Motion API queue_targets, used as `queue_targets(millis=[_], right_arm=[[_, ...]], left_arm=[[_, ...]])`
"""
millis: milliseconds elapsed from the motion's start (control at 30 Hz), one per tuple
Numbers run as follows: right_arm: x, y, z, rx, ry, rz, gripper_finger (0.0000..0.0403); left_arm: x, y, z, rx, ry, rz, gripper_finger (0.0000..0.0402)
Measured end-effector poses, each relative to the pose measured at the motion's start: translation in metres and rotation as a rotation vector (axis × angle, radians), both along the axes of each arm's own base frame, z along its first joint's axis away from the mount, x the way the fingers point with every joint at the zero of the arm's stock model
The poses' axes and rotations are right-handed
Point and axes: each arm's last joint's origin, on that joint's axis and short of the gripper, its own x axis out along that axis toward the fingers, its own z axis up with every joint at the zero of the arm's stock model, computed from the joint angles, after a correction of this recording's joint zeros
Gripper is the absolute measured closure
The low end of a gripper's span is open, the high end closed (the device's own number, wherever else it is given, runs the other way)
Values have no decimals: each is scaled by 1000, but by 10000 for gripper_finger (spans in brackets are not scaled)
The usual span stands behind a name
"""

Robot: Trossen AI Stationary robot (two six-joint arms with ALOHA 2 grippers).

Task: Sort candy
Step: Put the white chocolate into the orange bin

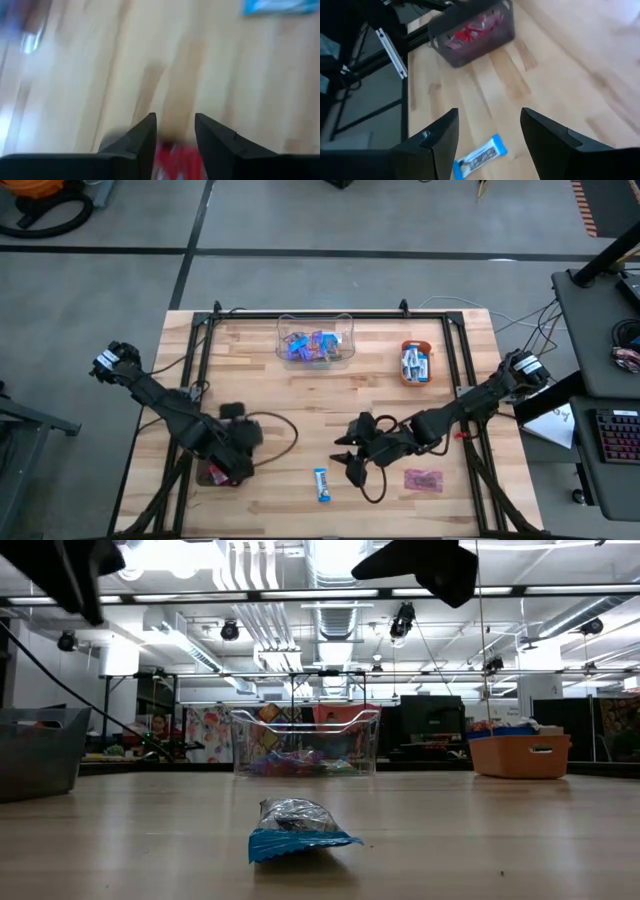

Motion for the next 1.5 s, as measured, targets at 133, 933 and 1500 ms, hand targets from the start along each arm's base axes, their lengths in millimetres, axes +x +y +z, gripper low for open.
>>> queue_targets(millis=[133, 933, 1500], right_arm=[[4, 3, -3, 109, 50, -29, 202], [81, 52, -64, 198, 663, -239, 211], [127, 64, -97, 195, 788, -298, 211]], left_arm=[[8, -18, 5, 16, -126, -261, 289], [0, -10, 5, 237, -30, -478, 300], [-1, -9, 5, 258, -29, -489, 300]])
